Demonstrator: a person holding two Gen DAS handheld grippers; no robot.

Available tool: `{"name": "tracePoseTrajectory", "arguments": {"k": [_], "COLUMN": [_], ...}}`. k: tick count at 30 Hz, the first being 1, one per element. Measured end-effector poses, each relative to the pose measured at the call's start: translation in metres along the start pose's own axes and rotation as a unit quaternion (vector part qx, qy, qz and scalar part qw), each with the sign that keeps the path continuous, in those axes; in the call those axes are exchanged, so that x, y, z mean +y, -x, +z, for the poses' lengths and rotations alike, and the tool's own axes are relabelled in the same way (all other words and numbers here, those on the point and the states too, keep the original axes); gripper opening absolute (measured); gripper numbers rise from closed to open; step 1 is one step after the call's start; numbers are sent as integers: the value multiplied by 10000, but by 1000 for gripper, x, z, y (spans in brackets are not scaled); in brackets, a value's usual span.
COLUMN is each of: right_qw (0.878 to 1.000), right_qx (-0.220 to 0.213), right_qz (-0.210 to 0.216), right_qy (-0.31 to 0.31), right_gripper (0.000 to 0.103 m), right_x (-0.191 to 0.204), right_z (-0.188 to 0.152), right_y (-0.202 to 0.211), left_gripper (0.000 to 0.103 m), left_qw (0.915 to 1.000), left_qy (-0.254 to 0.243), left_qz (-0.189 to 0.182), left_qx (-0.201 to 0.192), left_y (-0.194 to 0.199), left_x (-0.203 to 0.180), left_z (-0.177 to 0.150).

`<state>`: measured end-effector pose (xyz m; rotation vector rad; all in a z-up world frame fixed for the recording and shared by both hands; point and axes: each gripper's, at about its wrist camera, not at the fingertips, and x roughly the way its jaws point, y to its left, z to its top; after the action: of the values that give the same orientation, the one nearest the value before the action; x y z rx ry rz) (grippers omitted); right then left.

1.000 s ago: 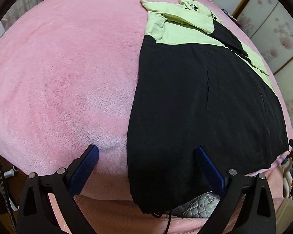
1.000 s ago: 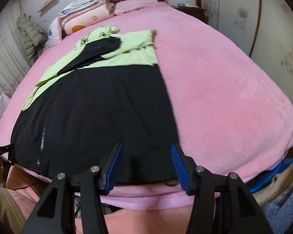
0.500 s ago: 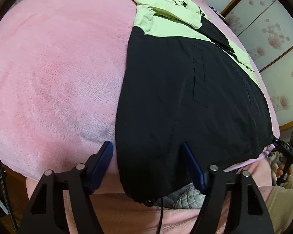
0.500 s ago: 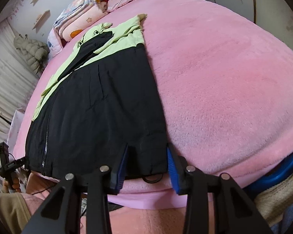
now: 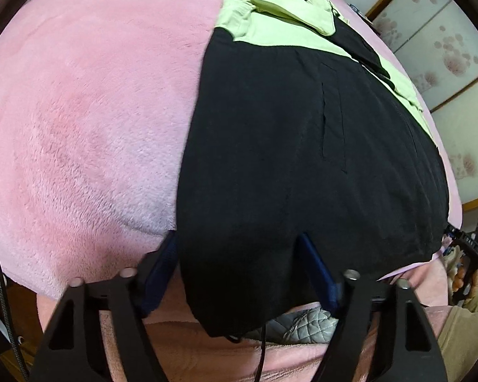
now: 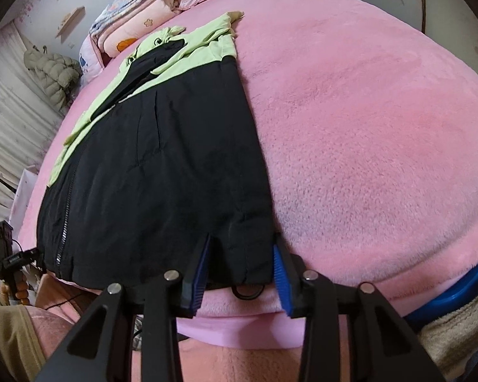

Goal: Fold large clothes

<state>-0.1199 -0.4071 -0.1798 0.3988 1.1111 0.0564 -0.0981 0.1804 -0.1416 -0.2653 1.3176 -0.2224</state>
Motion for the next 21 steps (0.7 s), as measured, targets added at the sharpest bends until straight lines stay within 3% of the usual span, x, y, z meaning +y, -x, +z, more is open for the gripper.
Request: {"name": "tracePoseTrajectory", "arguments": {"k": [1,2,3,8,12,18,21], "right_qw": [10000,10000,10000,9996,9968,9851,9811], "right_qx": [17,26,30,-186,-627,-1434,-1647], "right_qz": [-45,-48,-61,98,452,953,1011], "right_qy": [30,37,47,167,203,-6,-80], "right_gripper": [25,23,21,17,16,16,16], "right_x": [1,2,3,13,28,44,48], "right_z": [1,2,3,11,31,94,139], "right_y": [0,1,4,27,58,97,99], "left_gripper": [24,11,6,3,3,3,3], "left_qw": [10000,9999,9999,9990,9922,9728,9668], "left_qy": [-27,-25,13,93,514,1246,1444], "left_qz": [-29,-100,-153,-413,-858,-1037,-982], "left_qx": [4,36,51,-148,-747,-1655,-1864], "left_y": [1,3,7,33,70,118,124], "left_x": [-3,-6,-9,-30,-40,-28,-25], "left_z": [0,2,4,18,44,112,157]}}
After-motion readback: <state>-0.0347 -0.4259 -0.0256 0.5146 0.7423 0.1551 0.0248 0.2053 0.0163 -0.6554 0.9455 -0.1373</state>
